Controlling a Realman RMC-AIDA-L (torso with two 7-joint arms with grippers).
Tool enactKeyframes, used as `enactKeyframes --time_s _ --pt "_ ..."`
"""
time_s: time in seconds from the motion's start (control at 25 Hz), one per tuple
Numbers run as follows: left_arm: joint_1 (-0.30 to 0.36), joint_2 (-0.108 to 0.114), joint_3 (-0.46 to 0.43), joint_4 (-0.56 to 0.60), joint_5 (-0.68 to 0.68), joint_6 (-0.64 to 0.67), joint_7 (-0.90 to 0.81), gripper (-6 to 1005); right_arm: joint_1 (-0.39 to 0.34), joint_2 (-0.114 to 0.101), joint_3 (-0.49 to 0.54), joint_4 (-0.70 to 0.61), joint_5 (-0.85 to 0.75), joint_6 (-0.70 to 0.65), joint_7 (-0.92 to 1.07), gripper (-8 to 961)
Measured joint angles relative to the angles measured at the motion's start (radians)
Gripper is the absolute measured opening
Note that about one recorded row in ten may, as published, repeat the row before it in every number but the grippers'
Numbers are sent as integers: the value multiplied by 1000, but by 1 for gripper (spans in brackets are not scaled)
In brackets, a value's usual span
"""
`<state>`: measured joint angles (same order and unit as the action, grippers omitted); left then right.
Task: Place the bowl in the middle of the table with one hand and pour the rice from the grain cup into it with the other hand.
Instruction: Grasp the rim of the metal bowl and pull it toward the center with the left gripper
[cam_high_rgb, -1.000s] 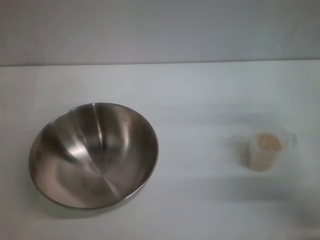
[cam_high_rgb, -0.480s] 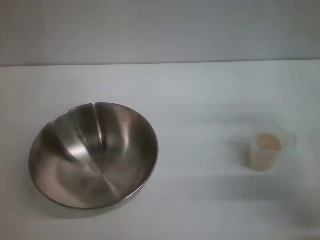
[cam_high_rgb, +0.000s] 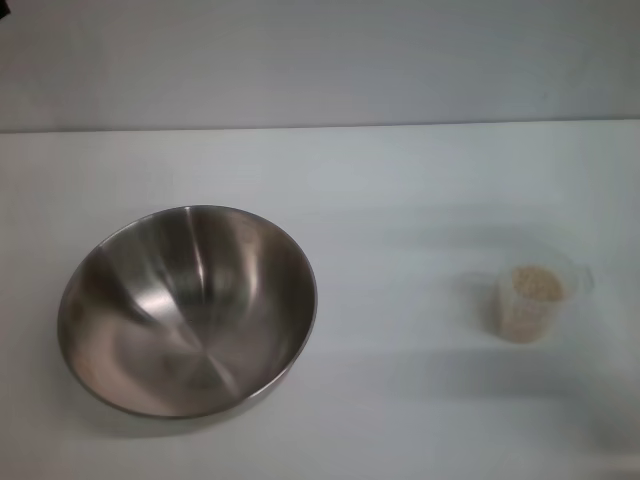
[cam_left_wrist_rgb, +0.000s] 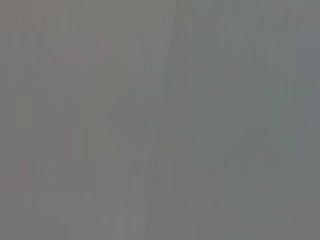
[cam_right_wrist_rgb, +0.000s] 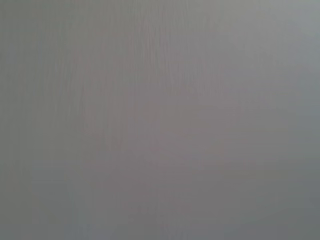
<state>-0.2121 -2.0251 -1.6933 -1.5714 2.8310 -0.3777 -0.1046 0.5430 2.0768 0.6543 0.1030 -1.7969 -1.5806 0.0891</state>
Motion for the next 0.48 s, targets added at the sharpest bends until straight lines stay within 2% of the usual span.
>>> enactKeyframes --time_s 0.36,0.44,0.48 --pt "-40 -31 -90 -201 -14 -403 142 812 4 -1 2 -4 3 -8 0 635" --pt "-44 -33 -97 -213 -15 -437 150 811 5 -1 2 -5 3 -10 0 635" --pt "-55 -34 -114 -242 -15 -530 160 811 6 -1 2 -5 3 -10 0 635"
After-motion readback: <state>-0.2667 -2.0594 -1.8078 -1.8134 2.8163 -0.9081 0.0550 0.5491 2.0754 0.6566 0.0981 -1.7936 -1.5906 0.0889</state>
